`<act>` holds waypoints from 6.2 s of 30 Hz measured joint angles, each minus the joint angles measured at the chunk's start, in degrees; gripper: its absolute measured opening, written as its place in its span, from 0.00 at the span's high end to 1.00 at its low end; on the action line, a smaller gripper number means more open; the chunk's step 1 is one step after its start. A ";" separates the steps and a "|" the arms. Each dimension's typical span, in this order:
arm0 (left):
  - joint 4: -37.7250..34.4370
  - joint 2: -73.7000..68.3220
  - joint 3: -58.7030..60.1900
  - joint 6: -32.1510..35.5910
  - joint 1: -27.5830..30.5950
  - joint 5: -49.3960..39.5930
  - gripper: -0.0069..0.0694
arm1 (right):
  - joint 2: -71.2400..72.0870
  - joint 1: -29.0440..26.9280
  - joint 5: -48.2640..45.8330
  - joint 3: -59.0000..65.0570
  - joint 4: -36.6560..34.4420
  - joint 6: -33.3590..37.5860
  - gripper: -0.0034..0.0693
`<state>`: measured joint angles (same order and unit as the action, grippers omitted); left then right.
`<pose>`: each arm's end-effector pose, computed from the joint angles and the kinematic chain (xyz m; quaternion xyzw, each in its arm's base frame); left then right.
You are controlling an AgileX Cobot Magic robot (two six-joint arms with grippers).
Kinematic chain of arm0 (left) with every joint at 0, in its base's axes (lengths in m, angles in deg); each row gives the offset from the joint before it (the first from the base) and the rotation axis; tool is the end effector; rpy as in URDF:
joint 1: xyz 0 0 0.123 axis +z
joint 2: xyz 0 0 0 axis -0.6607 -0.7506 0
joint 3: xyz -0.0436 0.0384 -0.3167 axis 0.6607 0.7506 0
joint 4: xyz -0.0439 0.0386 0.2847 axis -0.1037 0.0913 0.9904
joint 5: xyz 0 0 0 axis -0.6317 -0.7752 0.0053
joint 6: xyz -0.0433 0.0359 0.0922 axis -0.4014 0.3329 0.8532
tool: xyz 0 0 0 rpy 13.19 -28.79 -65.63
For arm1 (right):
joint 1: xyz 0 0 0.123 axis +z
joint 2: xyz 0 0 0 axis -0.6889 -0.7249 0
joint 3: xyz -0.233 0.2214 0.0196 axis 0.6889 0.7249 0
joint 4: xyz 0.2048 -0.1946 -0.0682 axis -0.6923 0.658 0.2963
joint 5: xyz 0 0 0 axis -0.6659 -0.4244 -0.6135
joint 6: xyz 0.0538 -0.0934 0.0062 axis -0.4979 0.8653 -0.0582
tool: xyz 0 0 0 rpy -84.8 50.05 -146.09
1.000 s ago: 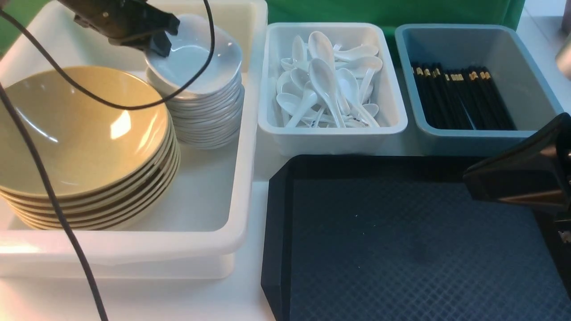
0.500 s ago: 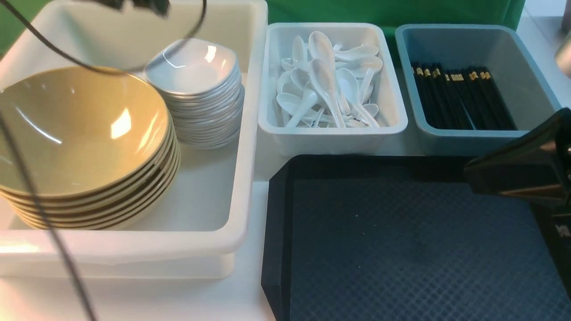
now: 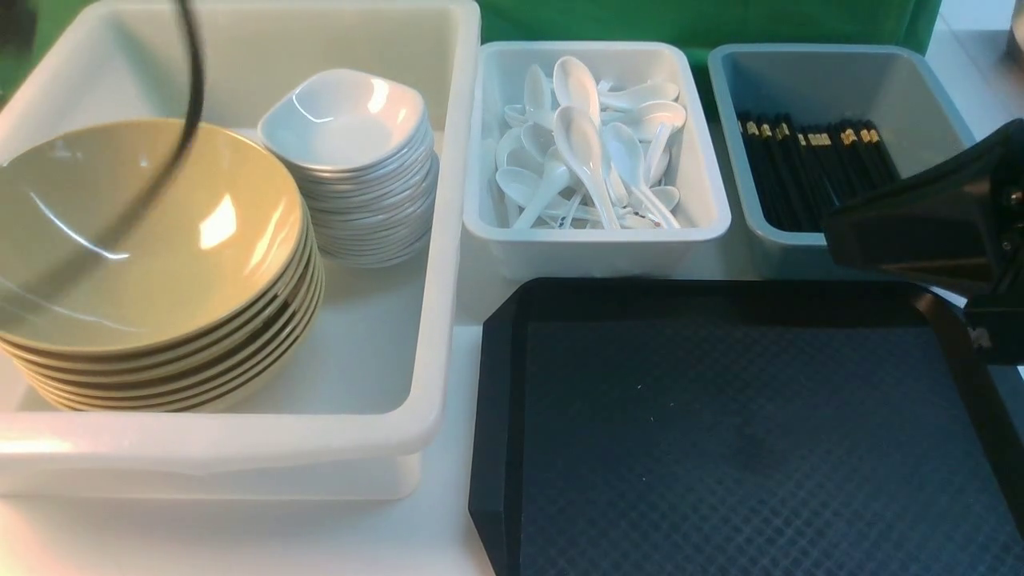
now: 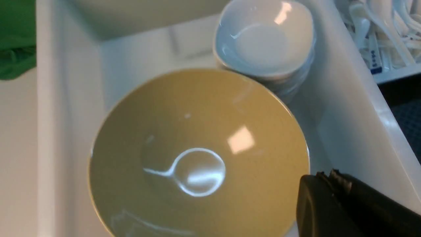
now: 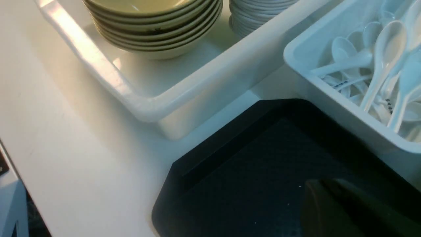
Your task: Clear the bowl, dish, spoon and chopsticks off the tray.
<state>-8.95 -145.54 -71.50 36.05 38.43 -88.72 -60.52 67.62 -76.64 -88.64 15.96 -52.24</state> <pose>0.2063 -0.0221 0.4807 0.1248 0.9009 -0.0228 0.4150 0.1890 0.1215 0.4238 -0.3242 0.8247 0.1963 0.4198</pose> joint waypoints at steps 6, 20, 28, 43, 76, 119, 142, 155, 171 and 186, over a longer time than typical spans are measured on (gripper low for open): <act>-0.60 24.43 26.49 -2.00 0.00 10.11 0.92 | 0.00 0.00 0.40 0.00 0.00 0.91 0.89; 2.98 45.64 45.61 -8.74 0.00 14.21 0.92 | 19.40 0.00 16.87 13.31 -4.35 6.03 0.87; 3.00 45.64 45.63 -8.74 0.00 14.44 0.92 | 24.19 0.00 16.92 14.87 -4.52 6.22 0.87; 3.05 45.64 45.63 -8.74 0.00 14.44 0.92 | 24.19 0.00 17.29 14.87 -4.05 6.55 0.85; 3.12 45.64 45.68 -7.86 0.00 14.50 0.92 | 57.76 -28.73 31.70 64.59 32.42 -32.78 0.91; 0.21 59.10 76.08 -9.09 7.93 58.07 0.92 | 57.76 -28.73 31.64 64.59 32.42 -30.62 0.90; 1.74 59.80 79.39 -9.40 3.96 47.44 0.92 | 57.76 -28.73 31.64 64.59 32.42 -30.62 0.87; 1.74 59.80 79.39 -9.40 3.96 47.44 0.92 | 57.76 -28.73 31.64 64.59 32.42 -30.62 0.85; 1.92 59.80 79.39 -9.40 3.96 47.44 0.92 | 57.76 -28.73 31.64 64.59 32.42 -30.62 0.85; 1.92 59.80 79.39 -9.40 3.96 47.44 0.92 | 57.76 -28.73 31.64 64.59 32.42 -30.62 0.85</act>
<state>-7.03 -85.74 7.89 26.64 42.38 -41.27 -2.76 38.89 -45.00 -24.05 48.37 -82.86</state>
